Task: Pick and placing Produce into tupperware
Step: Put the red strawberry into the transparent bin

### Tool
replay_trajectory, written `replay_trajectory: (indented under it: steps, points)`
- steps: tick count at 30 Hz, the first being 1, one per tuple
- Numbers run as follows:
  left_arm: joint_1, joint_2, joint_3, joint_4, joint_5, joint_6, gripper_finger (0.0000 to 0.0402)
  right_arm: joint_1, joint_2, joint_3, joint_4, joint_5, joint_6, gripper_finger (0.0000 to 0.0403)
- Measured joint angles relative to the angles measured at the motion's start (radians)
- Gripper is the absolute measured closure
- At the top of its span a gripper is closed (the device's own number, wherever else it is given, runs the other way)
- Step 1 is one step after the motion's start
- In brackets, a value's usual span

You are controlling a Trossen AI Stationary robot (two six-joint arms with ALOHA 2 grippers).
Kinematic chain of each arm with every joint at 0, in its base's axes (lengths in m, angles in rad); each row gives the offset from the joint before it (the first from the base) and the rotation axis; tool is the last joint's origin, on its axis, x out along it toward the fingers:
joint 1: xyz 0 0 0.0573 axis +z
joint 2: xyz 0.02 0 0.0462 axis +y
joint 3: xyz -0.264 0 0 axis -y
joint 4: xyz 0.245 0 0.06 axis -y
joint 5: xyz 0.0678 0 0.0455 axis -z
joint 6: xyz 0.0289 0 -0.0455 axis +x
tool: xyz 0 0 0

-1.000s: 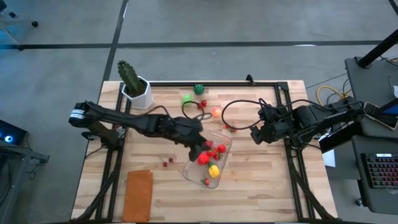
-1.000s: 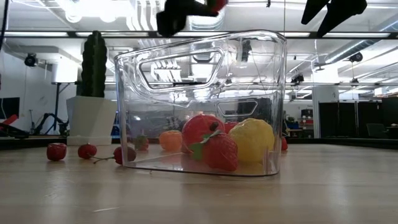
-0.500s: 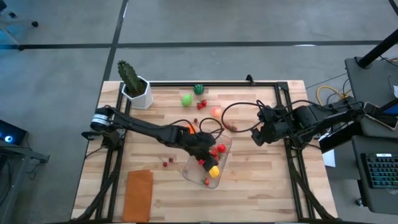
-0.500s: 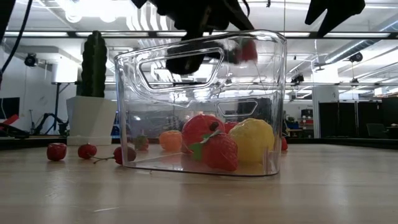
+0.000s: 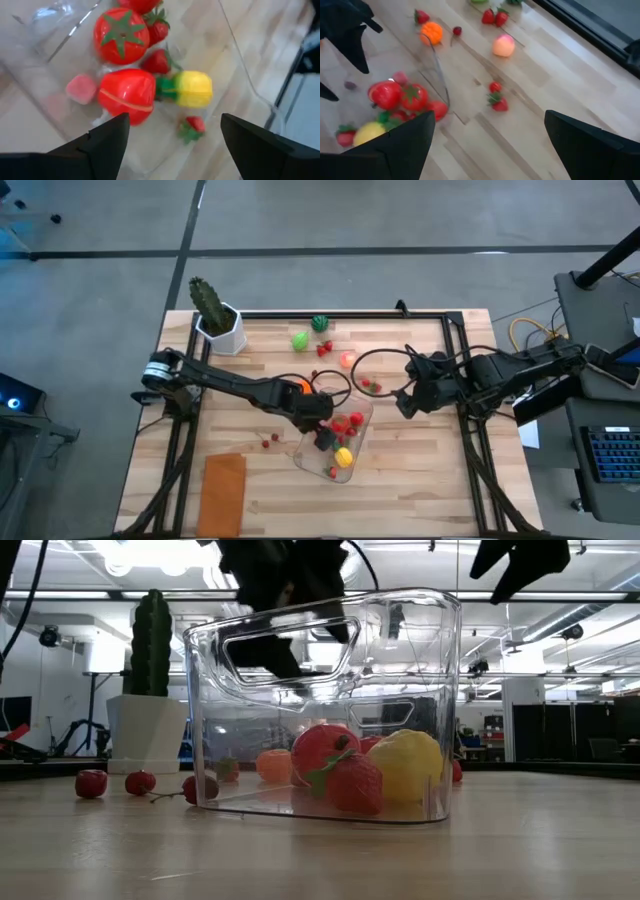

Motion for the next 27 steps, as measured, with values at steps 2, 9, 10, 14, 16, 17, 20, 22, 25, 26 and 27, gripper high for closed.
replay_trajectory:
  steps: [2,9,10,14,16,17,20,22,25,26,27]
  points:
    - [0.002,-0.028,0.000,-0.015,-0.002,0.044,0.0103,-0.004,0.000,0.000,0.033,-0.001,0.016,0.0035]
    - [0.004,-0.186,-0.001,-0.210,-0.253,0.126,0.0102,-0.079,0.010,0.002,0.057,-0.061,0.156,0.0035]
    - [0.004,-0.209,-0.002,-0.233,-0.292,0.130,0.0102,-0.120,0.018,0.000,0.046,-0.101,0.167,0.0035]
    - [0.011,-0.292,-0.016,-0.287,-0.418,0.180,0.0102,-0.297,0.070,-0.019,0.033,-0.249,0.109,0.0035]
    - [0.025,-0.334,-0.034,-0.278,-0.435,0.192,0.0102,-0.372,0.104,-0.030,0.036,-0.312,0.049,0.0035]
    - [0.035,-0.347,-0.044,-0.279,-0.434,0.198,0.0102,-0.407,0.123,-0.037,0.037,-0.337,0.018,0.0035]
    - [0.070,-0.384,-0.077,-0.296,-0.432,0.205,0.0102,-0.484,0.182,-0.057,0.035,-0.397,-0.048,0.0035]
    - [0.095,-0.400,-0.097,-0.308,-0.420,0.205,0.0102,-0.519,0.222,-0.072,0.039,-0.433,-0.082,0.0035]
    - [0.122,-0.426,-0.147,-0.310,-0.380,0.205,0.0102,-0.544,0.293,-0.088,0.052,-0.464,-0.151,0.0035]
    - [0.129,-0.431,-0.161,-0.310,-0.375,0.205,0.0102,-0.548,0.316,-0.091,0.054,-0.468,-0.186,0.0035]
    - [0.133,-0.434,-0.177,-0.308,-0.372,0.205,0.0102,-0.547,0.340,-0.095,0.062,-0.471,-0.223,0.0035]
